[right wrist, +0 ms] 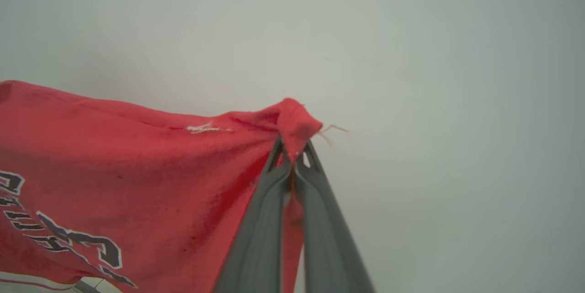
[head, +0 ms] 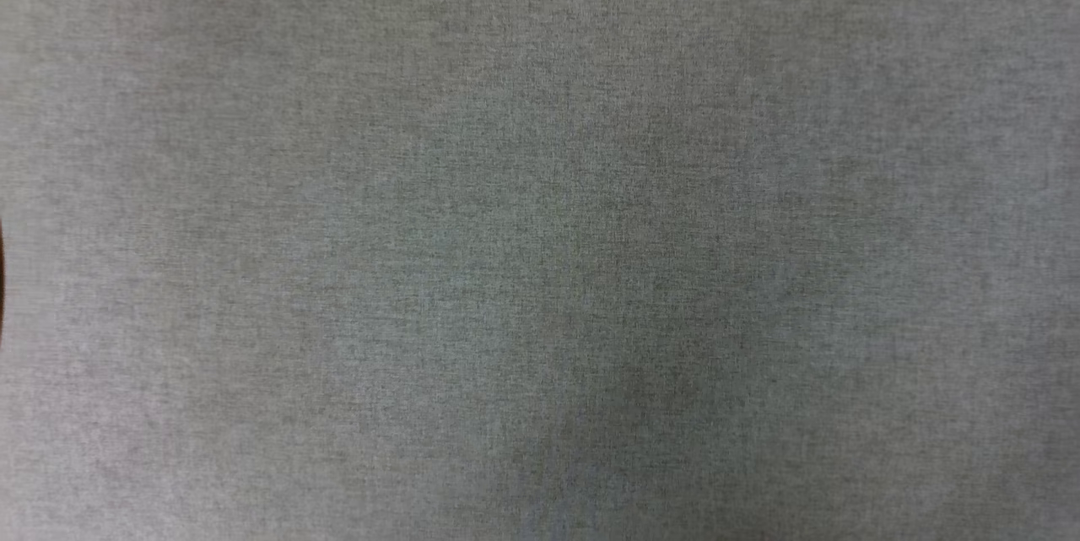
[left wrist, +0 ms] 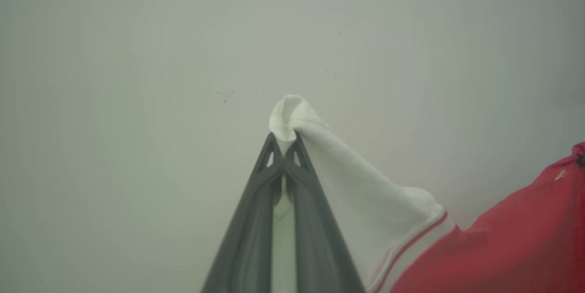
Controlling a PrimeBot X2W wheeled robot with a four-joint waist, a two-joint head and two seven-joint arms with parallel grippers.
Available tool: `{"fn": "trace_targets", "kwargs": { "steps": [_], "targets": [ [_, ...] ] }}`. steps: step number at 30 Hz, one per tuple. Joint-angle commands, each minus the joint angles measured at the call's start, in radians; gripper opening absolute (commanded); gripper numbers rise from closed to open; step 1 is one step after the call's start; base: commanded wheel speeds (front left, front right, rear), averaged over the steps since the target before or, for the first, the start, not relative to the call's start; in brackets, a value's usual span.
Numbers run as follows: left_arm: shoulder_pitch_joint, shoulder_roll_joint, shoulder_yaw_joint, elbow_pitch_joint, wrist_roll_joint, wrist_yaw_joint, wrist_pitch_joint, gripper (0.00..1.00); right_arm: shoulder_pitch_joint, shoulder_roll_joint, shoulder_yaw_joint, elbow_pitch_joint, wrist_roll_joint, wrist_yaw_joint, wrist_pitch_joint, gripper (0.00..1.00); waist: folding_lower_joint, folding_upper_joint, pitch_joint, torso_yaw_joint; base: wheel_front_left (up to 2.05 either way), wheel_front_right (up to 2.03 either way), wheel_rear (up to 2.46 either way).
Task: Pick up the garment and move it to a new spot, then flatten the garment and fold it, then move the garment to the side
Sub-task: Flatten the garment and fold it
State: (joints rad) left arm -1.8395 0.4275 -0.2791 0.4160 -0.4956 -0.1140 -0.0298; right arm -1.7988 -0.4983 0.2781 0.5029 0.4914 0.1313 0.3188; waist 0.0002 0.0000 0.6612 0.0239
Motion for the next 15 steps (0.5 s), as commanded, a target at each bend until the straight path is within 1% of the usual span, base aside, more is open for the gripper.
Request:
{"fn": "trace_targets", "kwargs": {
  "steps": [1,7,15],
  "targets": [
    [-0.009,-0.004,-0.006,0.021,-0.002,-0.002,-0.013,0.00,-0.026,0.004,0.020,0.027,0.003,-0.001,-0.012,0.00,-0.0002,0.0000,0.019,-0.002,0.00,0.00,0.00],
    [0.031,0.000,-0.027,0.076,-0.021,-0.009,-0.048,0.00,-0.019,-0.009,0.085,0.087,0.033,-0.001,-0.051,0.00,-0.0002,0.0000,0.060,0.002,0.00,0.00,0.00],
    [0.186,0.013,-0.055,0.102,-0.058,-0.014,-0.119,0.00,0.107,-0.023,0.188,0.129,0.097,-0.001,-0.122,0.00,-0.0002,0.0000,0.062,0.011,0.00,0.00,0.00]
  ]
}}
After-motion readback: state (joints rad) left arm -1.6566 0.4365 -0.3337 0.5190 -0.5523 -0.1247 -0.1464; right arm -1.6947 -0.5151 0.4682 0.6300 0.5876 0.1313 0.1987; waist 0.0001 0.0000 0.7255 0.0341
